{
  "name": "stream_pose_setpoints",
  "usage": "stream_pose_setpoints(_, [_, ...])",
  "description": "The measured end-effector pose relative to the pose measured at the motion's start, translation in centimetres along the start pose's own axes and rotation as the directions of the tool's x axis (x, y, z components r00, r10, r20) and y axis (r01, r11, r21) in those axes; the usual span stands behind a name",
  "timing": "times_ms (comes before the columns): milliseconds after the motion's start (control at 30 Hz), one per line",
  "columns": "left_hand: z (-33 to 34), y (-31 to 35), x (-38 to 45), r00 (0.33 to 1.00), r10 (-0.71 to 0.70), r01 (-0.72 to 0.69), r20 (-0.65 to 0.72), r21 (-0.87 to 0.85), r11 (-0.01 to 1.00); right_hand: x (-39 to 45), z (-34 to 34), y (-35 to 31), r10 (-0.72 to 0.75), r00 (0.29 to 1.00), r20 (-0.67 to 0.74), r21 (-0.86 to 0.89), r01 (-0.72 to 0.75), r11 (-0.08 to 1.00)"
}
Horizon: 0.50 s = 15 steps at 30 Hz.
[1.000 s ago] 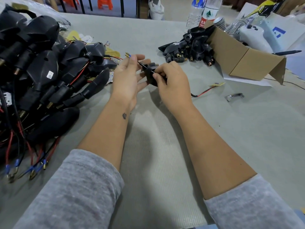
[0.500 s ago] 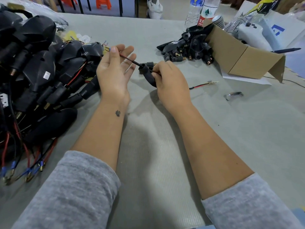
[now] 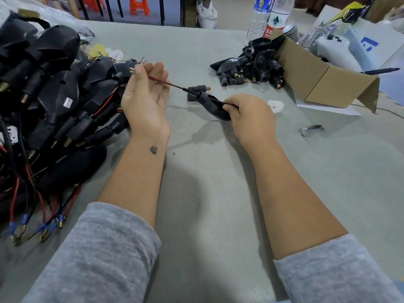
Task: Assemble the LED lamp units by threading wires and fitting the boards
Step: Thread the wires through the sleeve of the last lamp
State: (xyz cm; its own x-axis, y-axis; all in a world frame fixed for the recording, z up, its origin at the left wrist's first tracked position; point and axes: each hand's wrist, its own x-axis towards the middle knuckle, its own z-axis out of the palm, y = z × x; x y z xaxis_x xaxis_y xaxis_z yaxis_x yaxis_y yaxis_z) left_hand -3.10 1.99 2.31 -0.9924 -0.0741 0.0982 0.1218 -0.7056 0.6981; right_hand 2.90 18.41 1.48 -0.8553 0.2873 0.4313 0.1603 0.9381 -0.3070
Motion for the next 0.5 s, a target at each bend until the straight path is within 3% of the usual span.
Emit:
stream_pose_setpoints(200, [0.3,0.1,-0.2,0.999,0.022,-0.024,-0.024,-0.054,0.998,0.0,0.5,0.1,0.116,0.993,-0.009,-0.039,-0.116,0.992])
stream_pose_setpoints(367, [1.3,-1.2,-1.2,0.987,-0.157,0.151,0.035,0.137,0.979,0.0,0.3,0.3,0.101,0.995,-0.008,0.019,-0.101,0.995])
stream_pose_setpoints(500, [1.7,-1.2,-1.3,0.992,-0.126,0.119,0.025,0.173,0.978,-0.3,0.1,0.1,0.053,0.999,0.006,0.014,-0.053,0.999])
